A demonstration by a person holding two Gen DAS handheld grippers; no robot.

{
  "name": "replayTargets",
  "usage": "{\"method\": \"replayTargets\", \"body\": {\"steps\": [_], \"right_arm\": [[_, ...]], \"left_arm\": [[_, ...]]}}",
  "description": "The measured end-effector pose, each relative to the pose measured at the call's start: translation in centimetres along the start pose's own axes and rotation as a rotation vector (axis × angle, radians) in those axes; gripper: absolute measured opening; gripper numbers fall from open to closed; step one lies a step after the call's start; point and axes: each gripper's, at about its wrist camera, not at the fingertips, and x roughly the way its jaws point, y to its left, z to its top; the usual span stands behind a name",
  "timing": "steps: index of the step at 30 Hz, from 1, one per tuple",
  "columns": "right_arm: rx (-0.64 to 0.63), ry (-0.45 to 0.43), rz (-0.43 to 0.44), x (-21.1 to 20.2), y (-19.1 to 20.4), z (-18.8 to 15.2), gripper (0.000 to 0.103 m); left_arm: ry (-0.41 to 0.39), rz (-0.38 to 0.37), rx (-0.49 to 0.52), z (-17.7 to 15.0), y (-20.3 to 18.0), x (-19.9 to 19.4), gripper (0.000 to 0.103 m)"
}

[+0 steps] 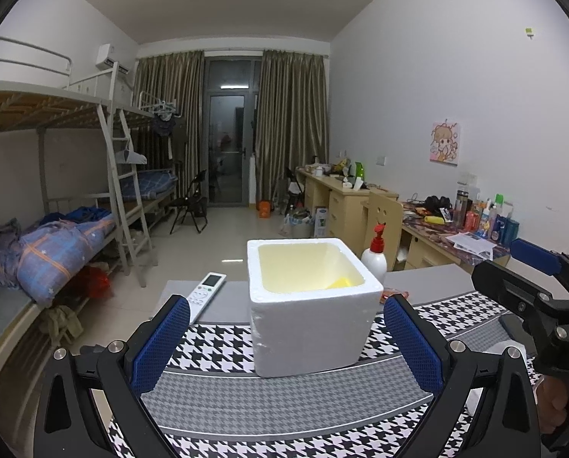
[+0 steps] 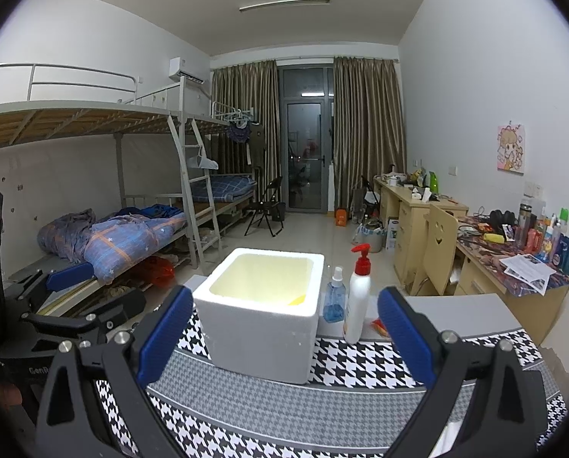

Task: Organize soft objects
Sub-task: 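Withdraw both tools from the foam box back toward the remaining items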

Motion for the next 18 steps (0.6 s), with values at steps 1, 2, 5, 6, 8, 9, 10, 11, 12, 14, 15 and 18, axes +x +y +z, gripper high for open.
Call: {"method": "replayTargets", "body": {"steps": [1,2,5,6,8,9,10,11,12,14,15,18], "right_arm": [[-0.003,-0.003,-0.001,-0.3,0.0,-0.2,0.099],[-0.005,-0.005,-0.001,-0.6,0.0,-0.4,0.099],[-0.007,-0.012,0.002,-1.3,0.0,-0.9,0.099],[-0.007,-0.014,0.002,-1.5,0.0,-1.0,0.099],[-0.007,-0.019,0.005,-1.9,-0.1,-1.3,0.099],[-0.006,-0.02,0.006,-2.1,-0.1,-1.5,0.099],[-0.005,-0.02,0.004,-2.3,-0.1,-1.6,0.099],[-0.004,-0.019,0.002,-2.4,-0.2,-1.8,0.099],[-0.005,-0.021,0.003,-2.6,-0.3,-2.0,0.099],[-0.006,-0.02,0.004,-2.8,-0.3,-2.2,0.099],[-0.004,-0.018,0.003,-2.8,-0.4,-2.3,0.099],[-0.005,-0.014,-0.003,-2.9,-0.5,-2.8,0.099]], "left_arm": [[-0.001,-0.002,0.0,-0.1,-0.1,-0.1,0.102],[-0.003,-0.005,0.0,-0.2,-0.1,-0.2,0.102],[-0.008,-0.004,-0.005,-0.4,-0.3,-0.5,0.102],[-0.01,-0.005,-0.006,-0.6,-0.3,-0.6,0.102],[-0.009,-0.004,-0.008,-0.8,-0.4,-0.8,0.102],[-0.009,-0.006,-0.01,-1.0,-0.4,-0.9,0.102],[-0.009,-0.009,-0.012,-1.2,-0.4,-0.9,0.102],[-0.007,-0.011,-0.014,-1.4,-0.6,-1.0,0.102],[-0.005,-0.013,-0.015,-1.6,-0.6,-1.0,0.102],[-0.001,-0.018,-0.013,-2.0,-0.8,-1.1,0.102],[0.001,-0.018,-0.014,-2.1,-0.9,-1.1,0.102],[0.004,-0.025,-0.02,-2.5,-1.1,-1.2,0.102]]}}
